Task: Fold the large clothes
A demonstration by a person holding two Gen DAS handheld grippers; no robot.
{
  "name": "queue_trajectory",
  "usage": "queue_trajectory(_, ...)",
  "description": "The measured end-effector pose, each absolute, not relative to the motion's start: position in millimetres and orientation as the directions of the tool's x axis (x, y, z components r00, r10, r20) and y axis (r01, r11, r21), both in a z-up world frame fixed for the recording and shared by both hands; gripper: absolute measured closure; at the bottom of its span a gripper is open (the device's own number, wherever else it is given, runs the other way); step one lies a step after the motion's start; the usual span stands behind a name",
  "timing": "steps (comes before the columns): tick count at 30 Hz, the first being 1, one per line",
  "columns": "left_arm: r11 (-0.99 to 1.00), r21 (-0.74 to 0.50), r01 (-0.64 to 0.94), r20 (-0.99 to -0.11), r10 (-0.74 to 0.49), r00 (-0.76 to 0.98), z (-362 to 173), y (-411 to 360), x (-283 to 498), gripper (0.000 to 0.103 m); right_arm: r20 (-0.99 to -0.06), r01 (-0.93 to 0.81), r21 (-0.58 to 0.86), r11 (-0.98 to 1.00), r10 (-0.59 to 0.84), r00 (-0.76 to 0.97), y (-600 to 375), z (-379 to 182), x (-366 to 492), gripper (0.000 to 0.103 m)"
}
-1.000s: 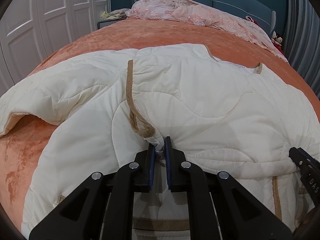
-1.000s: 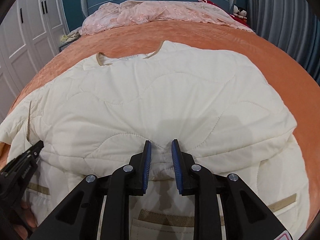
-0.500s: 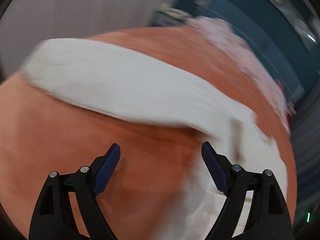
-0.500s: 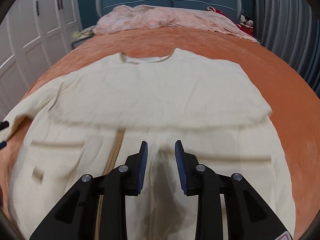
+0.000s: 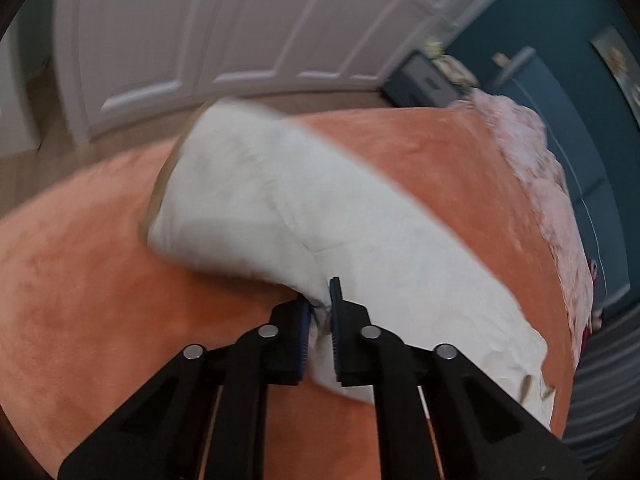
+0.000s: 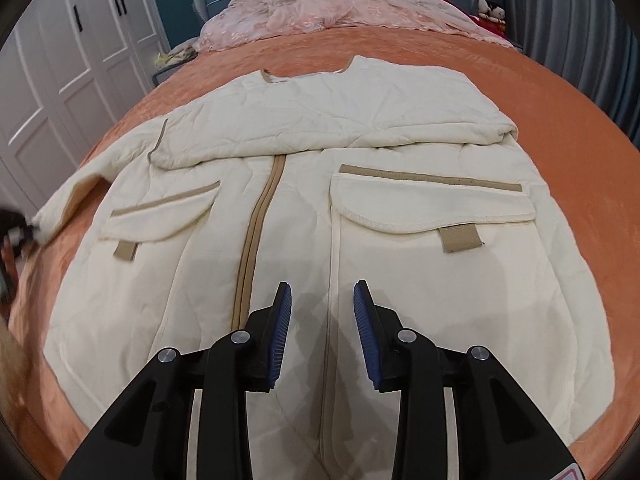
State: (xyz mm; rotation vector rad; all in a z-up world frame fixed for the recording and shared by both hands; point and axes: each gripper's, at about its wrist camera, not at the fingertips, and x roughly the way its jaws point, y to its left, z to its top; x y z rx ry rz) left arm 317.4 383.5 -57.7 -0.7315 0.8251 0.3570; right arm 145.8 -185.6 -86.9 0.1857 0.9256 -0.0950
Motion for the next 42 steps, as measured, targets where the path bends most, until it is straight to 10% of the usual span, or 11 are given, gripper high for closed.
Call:
queue_trajectory(9,0.928,-0.37,-0.042,-0.552,-0.183,0.814,122.2,172.4,351.7,0.096,-0.776,0.148,0.146,0.978,0.021,0.63,-193.4,-79.5,129.9,0.064)
queue_trajectory(14,0.904,-0.344,0.253,-0.555,-0.413,0.722,132.5,6.5,342.3,0.088,-0.767,0.17,0.165,0.971,0.018,0.641,-211.2,-78.0,126.5,0.058)
queue_trajectory(16,0.894,-0.336,0.296,-0.597,-0.445,0.667,105.1,-44.1,332.5,0.043,-0.76,0.184,0.175,0.967,0.014,0.649,-220.8,-76.3,126.2,0.056)
queue_trajectory(19,0.88,-0.371,0.297,-0.638,-0.473,0.607,59.1,-77.4,323.4,0.018,-0.748,0.212,0.191,0.958,0.002,0.663,-239.5,-72.1,127.4,0.049)
queue_trajectory(42,0.63,-0.71,-0.315,-0.683,-0.507,0.527,-103.1,121.2,385.9,0.029,-0.723,0.456,0.496,0.739,0.06,0.688,-364.7,-85.2,345.3,0.037)
